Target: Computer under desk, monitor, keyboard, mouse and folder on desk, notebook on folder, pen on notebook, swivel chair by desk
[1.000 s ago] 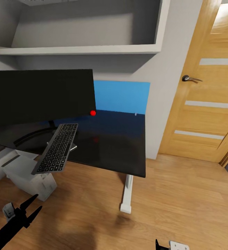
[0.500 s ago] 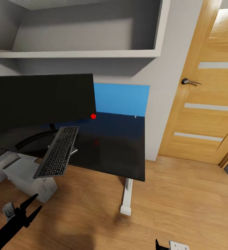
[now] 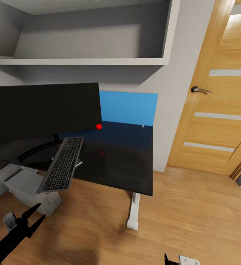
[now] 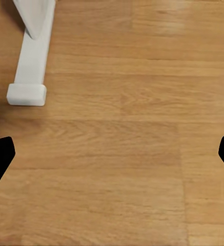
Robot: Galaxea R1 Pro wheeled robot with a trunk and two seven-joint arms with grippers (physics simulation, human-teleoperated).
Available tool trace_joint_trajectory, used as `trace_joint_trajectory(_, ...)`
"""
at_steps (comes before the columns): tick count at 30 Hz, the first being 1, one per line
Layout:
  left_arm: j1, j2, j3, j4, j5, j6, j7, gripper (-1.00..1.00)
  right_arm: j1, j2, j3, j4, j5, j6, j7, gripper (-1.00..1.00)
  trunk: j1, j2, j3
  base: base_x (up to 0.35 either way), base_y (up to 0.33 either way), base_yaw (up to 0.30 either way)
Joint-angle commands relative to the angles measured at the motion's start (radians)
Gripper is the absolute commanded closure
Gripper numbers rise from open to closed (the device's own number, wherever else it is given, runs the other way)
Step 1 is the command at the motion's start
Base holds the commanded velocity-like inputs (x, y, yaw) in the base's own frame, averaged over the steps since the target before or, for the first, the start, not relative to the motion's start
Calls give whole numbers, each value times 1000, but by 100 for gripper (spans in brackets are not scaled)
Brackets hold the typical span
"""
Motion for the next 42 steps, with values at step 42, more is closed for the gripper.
trace_joint_trajectory(42, 0, -18, -4, -97, -3, 10, -12, -100, -1, 0, -1, 2, 0, -3, -1, -100, -27, 49, 21, 0, 0, 0)
